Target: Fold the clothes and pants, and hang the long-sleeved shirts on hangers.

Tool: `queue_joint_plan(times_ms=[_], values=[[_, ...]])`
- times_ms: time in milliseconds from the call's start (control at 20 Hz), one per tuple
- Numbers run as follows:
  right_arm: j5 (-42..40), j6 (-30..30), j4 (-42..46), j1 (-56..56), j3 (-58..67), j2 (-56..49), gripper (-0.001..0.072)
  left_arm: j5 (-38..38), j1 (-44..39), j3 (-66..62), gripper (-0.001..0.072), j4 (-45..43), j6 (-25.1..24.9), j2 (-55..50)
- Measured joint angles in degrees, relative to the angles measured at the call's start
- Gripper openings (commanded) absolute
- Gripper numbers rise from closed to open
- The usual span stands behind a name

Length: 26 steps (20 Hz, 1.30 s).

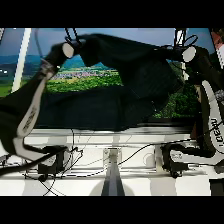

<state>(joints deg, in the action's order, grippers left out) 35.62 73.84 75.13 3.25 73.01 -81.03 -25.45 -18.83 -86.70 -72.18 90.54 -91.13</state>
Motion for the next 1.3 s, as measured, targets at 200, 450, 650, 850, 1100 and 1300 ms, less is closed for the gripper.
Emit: queue_joint_plan(times_ms=[200,450,650,850,1100,1300], values=[[-0.4,0.0,-3.2,0.1,0.0,0.0,0.0023,-3.5,0.0,0.0,0.0023,-8.8,-11.3,12.1],[-0.1,0.0,-5.1,0.1,0.0,0.0,0.0023,-15.3,-0.9,0.0,0.0118,-10.3,-16.2,16.2],[0.2,0.0,-5.7,0.1,0.0,0.0,0.0023,-22.8,-4.7,0.1,0.0637,-3.1,-18.1,9.7],[0.5,0.0,-5.8,0.1,0.0,0.0,0.0023,-22.1,-10.3,0.1,0.0386,0.8,-20.1,0.3],[0.8,0.0,-5.9,0.1,0.0,0.0,0.0023,-18.1,-11.5,0.1,0.0021,1.8,-20.9,-3.1],[0.9,0.0,-5.9,0.1,0.0,0.0,0.0023,-19.3,-5.1,0.1,0.002,1.8,-20.0,-1.1]])
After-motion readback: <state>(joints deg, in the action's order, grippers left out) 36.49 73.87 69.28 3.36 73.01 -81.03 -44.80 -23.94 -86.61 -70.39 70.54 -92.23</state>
